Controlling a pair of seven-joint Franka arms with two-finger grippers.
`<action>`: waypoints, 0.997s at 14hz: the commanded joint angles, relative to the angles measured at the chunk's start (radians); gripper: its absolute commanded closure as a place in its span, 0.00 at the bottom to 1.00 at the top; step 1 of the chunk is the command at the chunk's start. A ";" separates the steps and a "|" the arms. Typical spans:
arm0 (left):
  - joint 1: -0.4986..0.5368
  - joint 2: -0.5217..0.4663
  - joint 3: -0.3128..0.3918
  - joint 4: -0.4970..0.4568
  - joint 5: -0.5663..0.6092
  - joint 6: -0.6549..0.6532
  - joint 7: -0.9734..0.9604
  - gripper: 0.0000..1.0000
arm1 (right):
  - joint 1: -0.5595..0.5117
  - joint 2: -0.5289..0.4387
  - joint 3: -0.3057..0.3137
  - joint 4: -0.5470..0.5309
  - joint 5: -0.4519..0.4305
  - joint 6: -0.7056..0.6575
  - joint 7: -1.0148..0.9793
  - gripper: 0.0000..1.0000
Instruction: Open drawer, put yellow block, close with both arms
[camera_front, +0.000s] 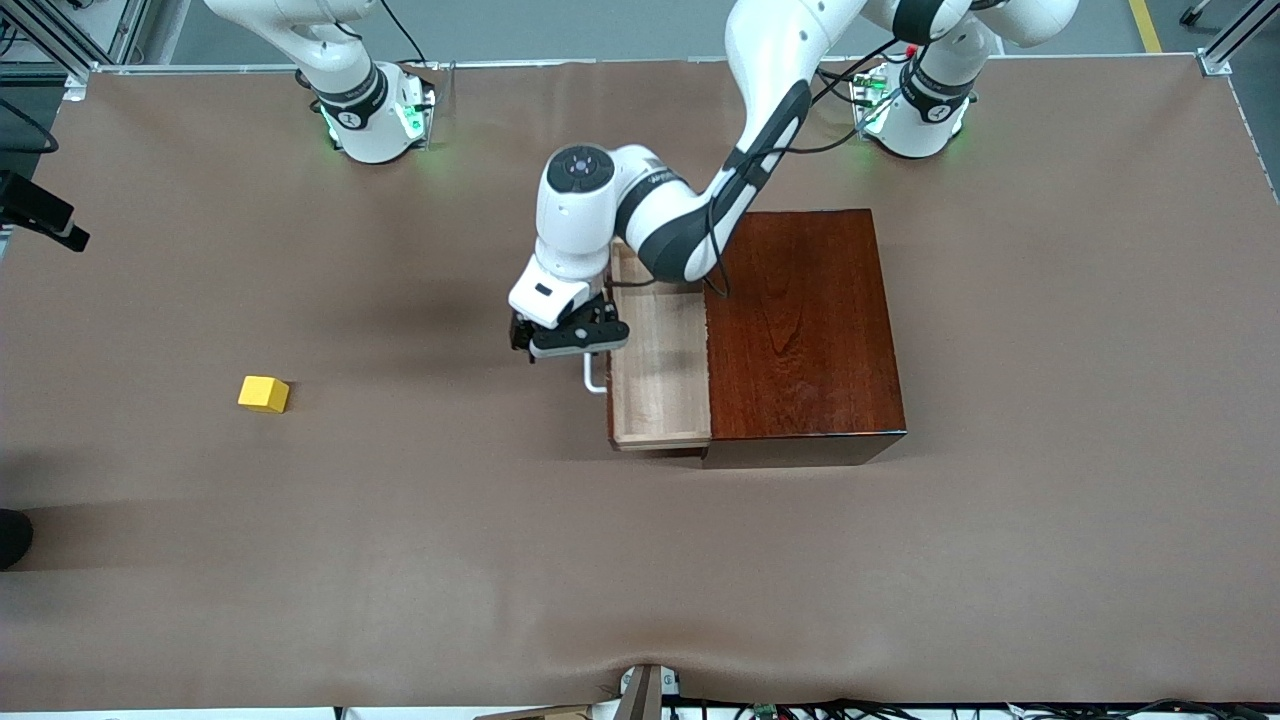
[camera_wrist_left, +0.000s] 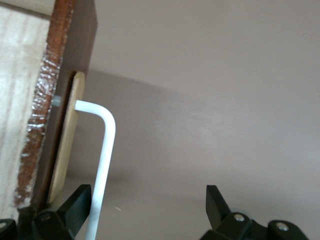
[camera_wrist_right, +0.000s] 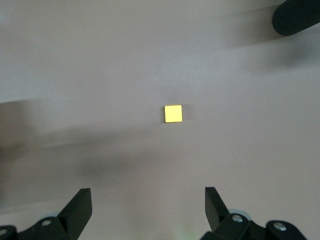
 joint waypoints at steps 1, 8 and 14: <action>-0.001 -0.080 -0.018 0.007 -0.024 -0.047 -0.020 0.00 | -0.016 -0.001 0.013 -0.001 0.006 0.003 0.008 0.00; 0.003 -0.106 -0.018 0.005 -0.024 -0.099 -0.019 0.00 | -0.021 0.014 0.013 -0.001 -0.001 0.005 0.004 0.00; 0.089 -0.204 -0.018 -0.010 -0.022 -0.296 0.053 0.00 | -0.036 0.076 0.011 0.014 -0.040 0.017 -0.001 0.00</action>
